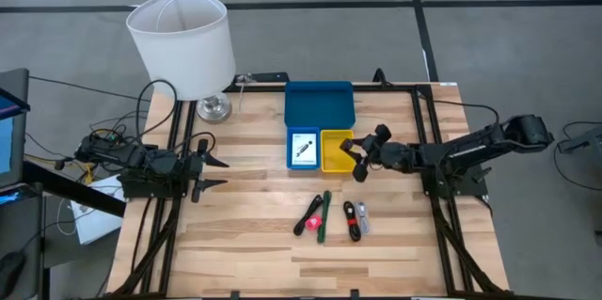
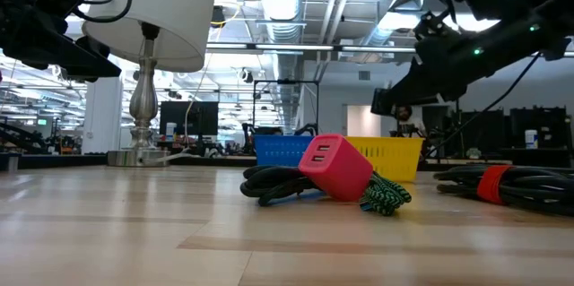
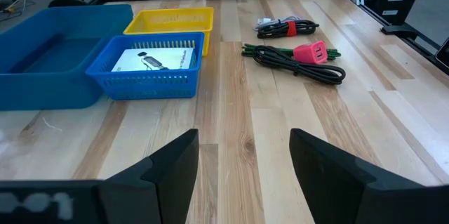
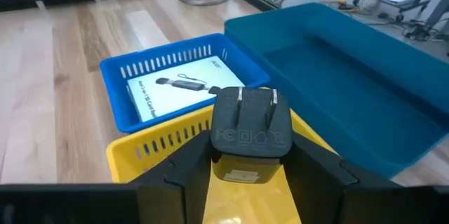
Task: Pick and place items into bin
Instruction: Put the black charger adapter into the yellow bin, then put the pink charger adapter into the yellow bin
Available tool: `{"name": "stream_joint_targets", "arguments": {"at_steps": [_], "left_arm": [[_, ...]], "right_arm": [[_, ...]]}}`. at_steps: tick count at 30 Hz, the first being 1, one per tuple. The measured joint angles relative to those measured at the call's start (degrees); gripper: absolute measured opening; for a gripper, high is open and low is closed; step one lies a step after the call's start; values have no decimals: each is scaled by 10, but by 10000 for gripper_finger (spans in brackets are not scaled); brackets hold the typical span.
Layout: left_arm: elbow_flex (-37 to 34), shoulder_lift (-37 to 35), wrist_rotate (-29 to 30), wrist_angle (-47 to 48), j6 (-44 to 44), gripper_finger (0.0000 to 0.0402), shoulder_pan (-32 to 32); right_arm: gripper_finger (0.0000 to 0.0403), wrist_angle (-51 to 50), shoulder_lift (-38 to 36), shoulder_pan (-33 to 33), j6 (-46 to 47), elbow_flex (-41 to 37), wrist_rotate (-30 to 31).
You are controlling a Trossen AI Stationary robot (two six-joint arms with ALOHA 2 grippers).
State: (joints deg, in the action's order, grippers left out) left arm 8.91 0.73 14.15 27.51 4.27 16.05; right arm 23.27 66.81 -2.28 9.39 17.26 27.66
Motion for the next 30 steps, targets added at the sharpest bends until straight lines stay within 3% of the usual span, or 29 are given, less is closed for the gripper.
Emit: {"name": "stream_joint_targets", "arguments": {"at_steps": [18, 30], "left_arm": [[0, 0, 0, 0, 0, 212, 0], [0, 0, 0, 0, 0, 212, 0]], "right_arm": [[228, 32, 0, -16, -3, 0, -11], [217, 54, 0, -114, -87, 34, -187]]}}
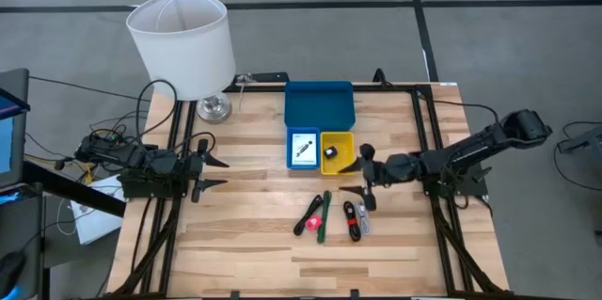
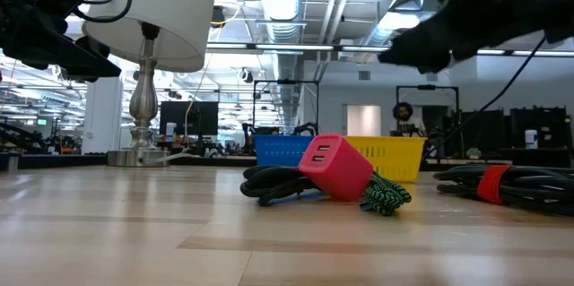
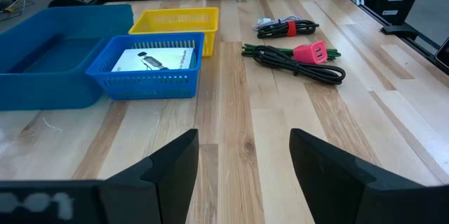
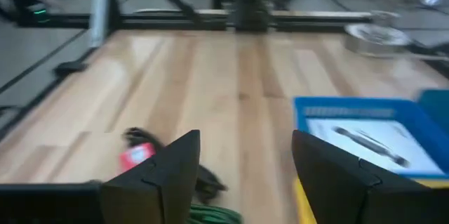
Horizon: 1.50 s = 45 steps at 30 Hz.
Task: Pick and place items into bin
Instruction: Put the pink charger adapter into the yellow bin
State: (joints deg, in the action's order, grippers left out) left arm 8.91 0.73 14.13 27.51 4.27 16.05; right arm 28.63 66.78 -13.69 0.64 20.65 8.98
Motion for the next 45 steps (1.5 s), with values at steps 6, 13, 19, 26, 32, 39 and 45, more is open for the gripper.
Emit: {"name": "stream_joint_targets", "arguments": {"at_steps": [6, 13, 19, 26, 32, 39, 45], "left_arm": [[0, 0, 0, 0, 0, 212, 0], [0, 0, 0, 0, 0, 212, 0], [0, 0, 0, 0, 0, 212, 0], [0, 0, 0, 0, 0, 212, 0], [0, 0, 0, 0, 0, 212, 0], [0, 0, 0, 0, 0, 212, 0], [0, 0, 0, 0, 0, 212, 0]], "right_arm": [[205, -103, 8, -22, -7, 66, -22], [191, -214, 84, -24, -20, 158, -68], [183, -304, 175, -25, -57, 251, -92], [183, -385, 242, -40, -103, 328, -92], [204, -428, 299, -52, -139, 383, -94], [226, -466, 349, -53, -173, 427, -145], [228, -467, 369, -44, -197, 436, -192]]}}
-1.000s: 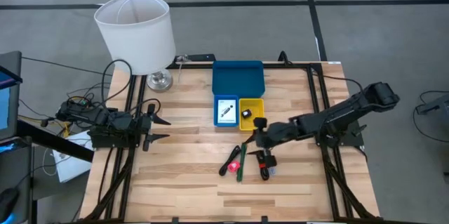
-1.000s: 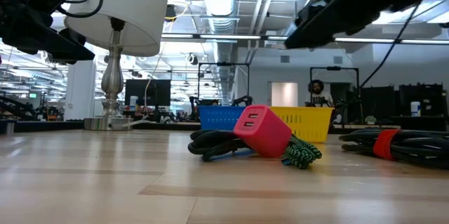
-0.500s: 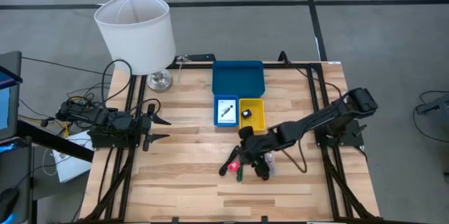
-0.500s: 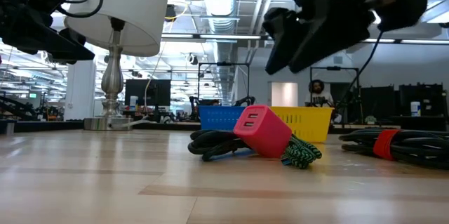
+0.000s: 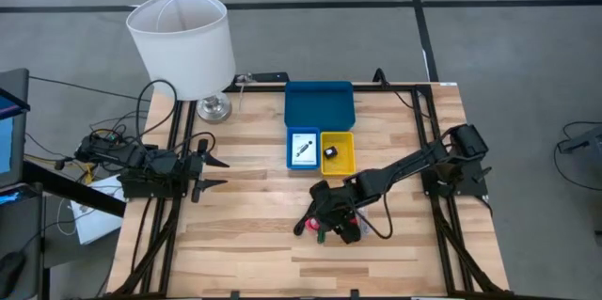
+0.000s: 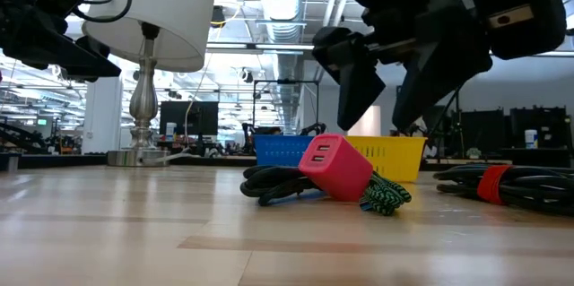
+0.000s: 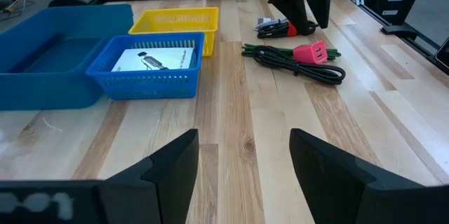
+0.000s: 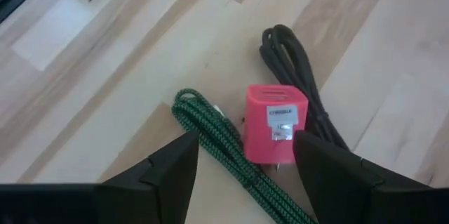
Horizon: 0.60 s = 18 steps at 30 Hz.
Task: Pick and place items into bin
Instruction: Put the pink charger adapter into the yellow bin
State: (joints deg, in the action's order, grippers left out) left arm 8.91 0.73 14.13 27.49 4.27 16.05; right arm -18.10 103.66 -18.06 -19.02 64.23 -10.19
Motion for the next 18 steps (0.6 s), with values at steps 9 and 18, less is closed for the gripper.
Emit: {"name": "stream_joint_targets", "arguments": {"at_steps": [9, 18], "left_arm": [[0, 0, 0, 0, 0, 212, 0], [0, 0, 0, 0, 0, 212, 0]], "right_arm": [[231, 15, 0, 6, -24, 0, -4], [231, 27, 0, 6, -37, 0, -5]]}}
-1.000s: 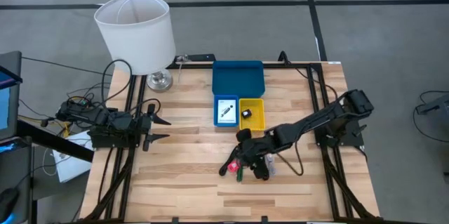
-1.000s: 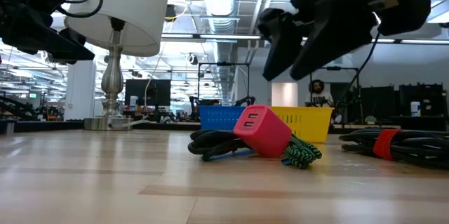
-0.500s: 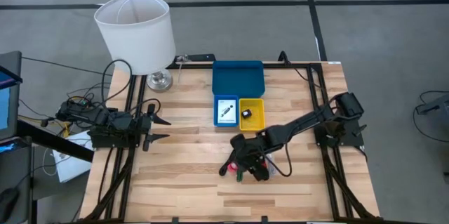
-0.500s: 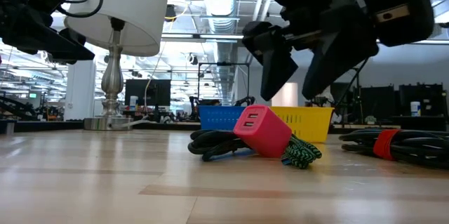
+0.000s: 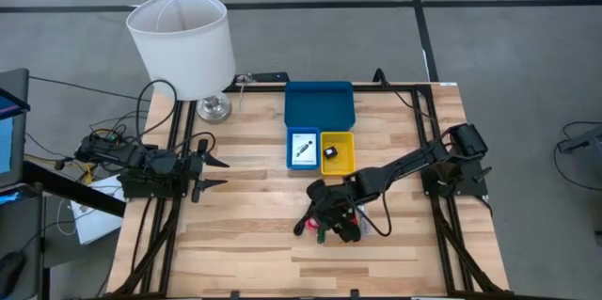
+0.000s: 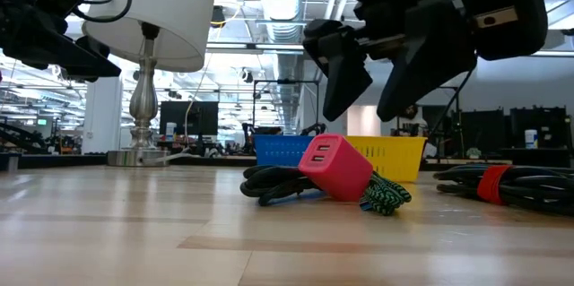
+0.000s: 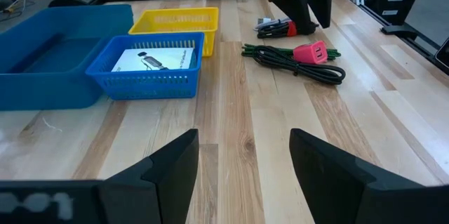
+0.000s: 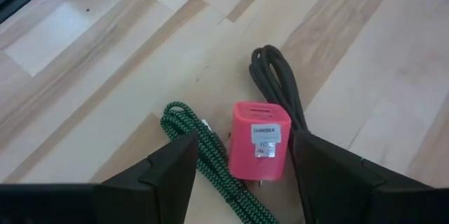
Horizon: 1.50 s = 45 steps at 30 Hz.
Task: Pick and place items into bin
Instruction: Put the pink charger adapter into the yellow bin
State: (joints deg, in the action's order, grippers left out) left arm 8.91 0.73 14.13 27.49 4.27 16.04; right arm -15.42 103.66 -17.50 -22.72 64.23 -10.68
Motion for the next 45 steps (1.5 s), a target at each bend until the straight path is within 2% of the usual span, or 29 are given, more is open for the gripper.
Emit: {"name": "stream_joint_targets", "arguments": {"at_steps": [8, 19, 34, 45], "left_arm": [[0, 0, 0, -1, 0, 212, 0], [0, 0, 0, -1, 0, 212, 0], [0, 0, 0, 0, 0, 212, 0], [0, 0, 0, 0, 0, 212, 0]], "right_arm": [[231, 20, 31, 7, -3, 1, -34], [231, 22, 31, 19, -4, 1, -41], [231, 24, 37, 29, 29, 0, -42], [231, 38, 54, 22, 70, 2, -19]]}}
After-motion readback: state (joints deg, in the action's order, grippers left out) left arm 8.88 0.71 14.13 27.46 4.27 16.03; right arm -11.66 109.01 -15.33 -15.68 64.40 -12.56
